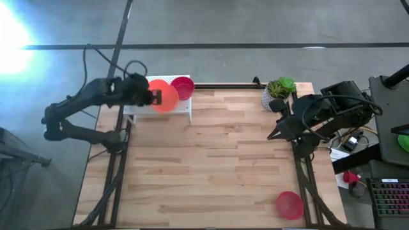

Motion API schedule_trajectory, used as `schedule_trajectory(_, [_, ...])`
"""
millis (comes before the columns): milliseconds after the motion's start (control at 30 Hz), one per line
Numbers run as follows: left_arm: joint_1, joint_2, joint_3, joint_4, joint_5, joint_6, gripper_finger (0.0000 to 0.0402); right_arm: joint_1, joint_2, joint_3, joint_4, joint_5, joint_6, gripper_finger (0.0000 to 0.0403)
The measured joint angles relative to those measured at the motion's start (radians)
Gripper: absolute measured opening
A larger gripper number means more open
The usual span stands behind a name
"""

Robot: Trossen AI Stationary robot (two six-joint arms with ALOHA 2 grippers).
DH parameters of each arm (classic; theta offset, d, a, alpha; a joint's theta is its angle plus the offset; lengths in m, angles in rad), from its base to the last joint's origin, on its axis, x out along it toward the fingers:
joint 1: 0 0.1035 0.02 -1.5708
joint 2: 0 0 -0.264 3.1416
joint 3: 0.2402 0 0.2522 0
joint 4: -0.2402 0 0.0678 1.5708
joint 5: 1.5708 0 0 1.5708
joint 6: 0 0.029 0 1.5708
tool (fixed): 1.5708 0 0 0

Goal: Pick & Place Mini bowls
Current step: Stack the orange bowl on top of the orange bowl on the shelf

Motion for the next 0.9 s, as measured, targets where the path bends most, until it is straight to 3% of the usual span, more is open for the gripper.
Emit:
schedule_trajectory(433, [0.478,0.066,0.0,-0.001,0.112,0.313,0.0,0.0,0.0,0.0,0.059,0.001,0.0,0.0008])
schedule_trajectory(900, [0.525,0.201,0.0,0.003,0.151,0.405,0.0,0.0,0.0,0.0,0.069,0.003,0.0,0.0008])
